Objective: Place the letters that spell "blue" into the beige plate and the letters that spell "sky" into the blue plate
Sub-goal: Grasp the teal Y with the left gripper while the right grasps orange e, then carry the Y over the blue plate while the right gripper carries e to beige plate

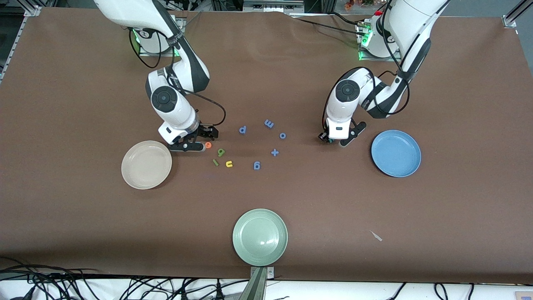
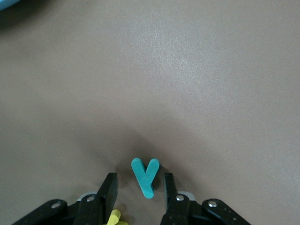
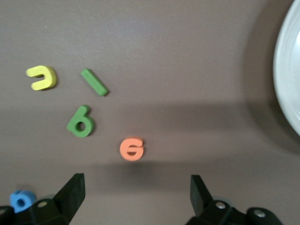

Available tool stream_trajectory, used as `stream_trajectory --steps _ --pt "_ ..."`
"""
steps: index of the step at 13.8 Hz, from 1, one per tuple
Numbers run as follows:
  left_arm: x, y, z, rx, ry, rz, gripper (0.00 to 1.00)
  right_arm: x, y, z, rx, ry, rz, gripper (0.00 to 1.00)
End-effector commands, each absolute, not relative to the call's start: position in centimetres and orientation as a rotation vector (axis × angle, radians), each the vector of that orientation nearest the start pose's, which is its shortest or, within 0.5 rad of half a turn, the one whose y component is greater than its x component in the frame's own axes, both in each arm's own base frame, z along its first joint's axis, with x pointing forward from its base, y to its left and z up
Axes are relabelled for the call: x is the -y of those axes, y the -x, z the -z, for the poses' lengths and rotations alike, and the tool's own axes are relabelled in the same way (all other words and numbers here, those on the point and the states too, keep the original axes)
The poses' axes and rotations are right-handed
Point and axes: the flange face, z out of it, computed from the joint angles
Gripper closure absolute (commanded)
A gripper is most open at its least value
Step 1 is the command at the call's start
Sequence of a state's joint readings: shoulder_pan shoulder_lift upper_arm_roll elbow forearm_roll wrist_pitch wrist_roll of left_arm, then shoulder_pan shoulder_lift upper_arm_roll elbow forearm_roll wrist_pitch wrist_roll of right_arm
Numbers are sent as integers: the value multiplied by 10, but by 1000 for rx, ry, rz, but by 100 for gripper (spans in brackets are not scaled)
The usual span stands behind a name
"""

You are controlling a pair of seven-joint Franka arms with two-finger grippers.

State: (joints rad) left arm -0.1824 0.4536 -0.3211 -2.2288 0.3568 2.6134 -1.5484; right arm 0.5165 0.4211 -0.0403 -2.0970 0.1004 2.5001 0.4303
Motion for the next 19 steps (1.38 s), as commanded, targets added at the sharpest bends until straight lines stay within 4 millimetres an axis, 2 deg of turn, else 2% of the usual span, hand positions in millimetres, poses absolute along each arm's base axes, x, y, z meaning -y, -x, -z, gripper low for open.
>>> stream_trajectory --steps 1,5,7,10,14,16,19 --pt "271 -474 -174 1140 2880 58 58 -265 -516 -191 -70 3103 -16 1" --pt "270 -474 -172 1131 2879 60 62 -265 -519 -172 -70 3101 20 1" --pt "270 -473 -172 1121 2881 63 72 -269 -514 -165 -57 3100 29 5" --pt "268 -475 -173 1128 2879 67 86 -272 -512 -161 -60 3104 21 25" --pt "245 -503 -200 1144 2871 115 89 -275 -508 -160 -50 3106 17 58" --pt "224 -515 -210 1146 2863 125 91 -275 -510 -163 -45 3106 20 73" --pt "187 -529 -226 1092 2844 90 91 -268 -517 -176 -40 3113 16 81"
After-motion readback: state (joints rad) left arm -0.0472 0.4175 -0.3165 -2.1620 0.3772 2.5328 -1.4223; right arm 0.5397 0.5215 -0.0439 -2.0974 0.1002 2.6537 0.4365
